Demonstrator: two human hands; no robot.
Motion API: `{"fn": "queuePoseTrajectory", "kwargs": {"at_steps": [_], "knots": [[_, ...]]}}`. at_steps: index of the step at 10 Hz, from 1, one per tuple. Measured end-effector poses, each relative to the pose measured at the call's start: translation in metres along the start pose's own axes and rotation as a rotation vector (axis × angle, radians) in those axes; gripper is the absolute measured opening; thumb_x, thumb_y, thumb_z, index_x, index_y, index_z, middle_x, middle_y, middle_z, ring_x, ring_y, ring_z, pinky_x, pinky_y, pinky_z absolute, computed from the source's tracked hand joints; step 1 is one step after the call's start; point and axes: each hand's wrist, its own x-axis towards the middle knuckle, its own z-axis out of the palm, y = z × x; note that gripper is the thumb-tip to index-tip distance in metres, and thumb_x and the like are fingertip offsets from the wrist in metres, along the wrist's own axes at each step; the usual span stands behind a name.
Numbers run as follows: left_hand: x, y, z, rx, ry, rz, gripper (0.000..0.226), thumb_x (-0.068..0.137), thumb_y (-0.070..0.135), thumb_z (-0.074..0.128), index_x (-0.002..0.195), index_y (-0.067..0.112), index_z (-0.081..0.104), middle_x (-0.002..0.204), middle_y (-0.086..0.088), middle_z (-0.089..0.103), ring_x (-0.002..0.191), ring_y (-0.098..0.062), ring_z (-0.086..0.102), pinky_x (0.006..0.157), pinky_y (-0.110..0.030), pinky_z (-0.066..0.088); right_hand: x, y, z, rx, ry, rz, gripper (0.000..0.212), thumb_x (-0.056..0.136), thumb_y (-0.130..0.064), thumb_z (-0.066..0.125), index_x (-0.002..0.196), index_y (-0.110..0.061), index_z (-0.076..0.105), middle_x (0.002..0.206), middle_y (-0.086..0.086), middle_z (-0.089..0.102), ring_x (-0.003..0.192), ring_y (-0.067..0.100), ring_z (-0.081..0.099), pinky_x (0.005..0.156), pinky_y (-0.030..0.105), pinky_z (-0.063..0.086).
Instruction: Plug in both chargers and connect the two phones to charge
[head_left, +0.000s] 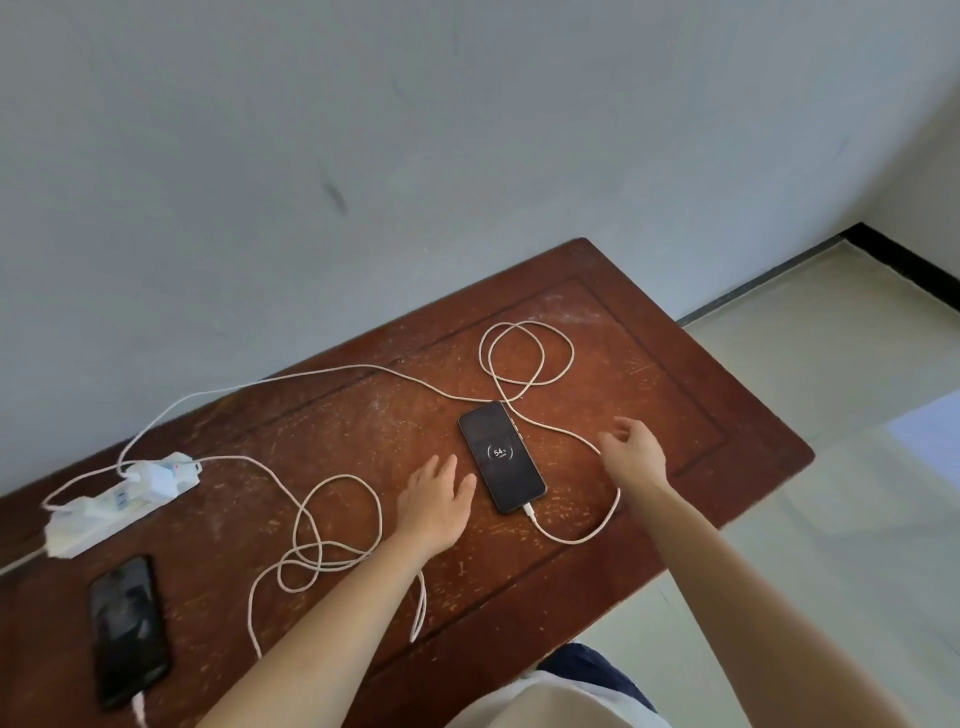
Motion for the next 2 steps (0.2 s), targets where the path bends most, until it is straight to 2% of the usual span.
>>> {"fn": "queuePoseTrajectory", "kwargs": {"at_steps": [1,2], "knots": [[-0.013,-0.032,-0.002,0.213,0.004,0.008,0.062,0.106,0.052,0.023,0.160,0.021,0.021,0.171,-0.010,0.013,0.156,-0.030,0.010,0.125,-0.053,0.017,-0.029,-0.082,-0.026,0.301,-0.079,-0.236,0.038,0.098,-0.020,0.061,0.136,-0.019,0.059,0.123,0.003,0.070,0.093,0.012,0.070,0.081,0.034,0.058],[-0.026,-0.055,0.005,0.262,-0.049,-0.001,0.062,0.106,0.052,0.022,0.160,0.022,0.022,0.171,-0.011,0.011,0.157,-0.031,0.007,0.124,-0.054,0.016,-0.080,-0.153,-0.070,0.671,-0.284,-0.725,0.032,0.094,-0.017,0.065,0.125,-0.022,0.069,0.111,-0.004,0.076,0.083,0.006,0.072,0.066,0.021,0.056]]}}
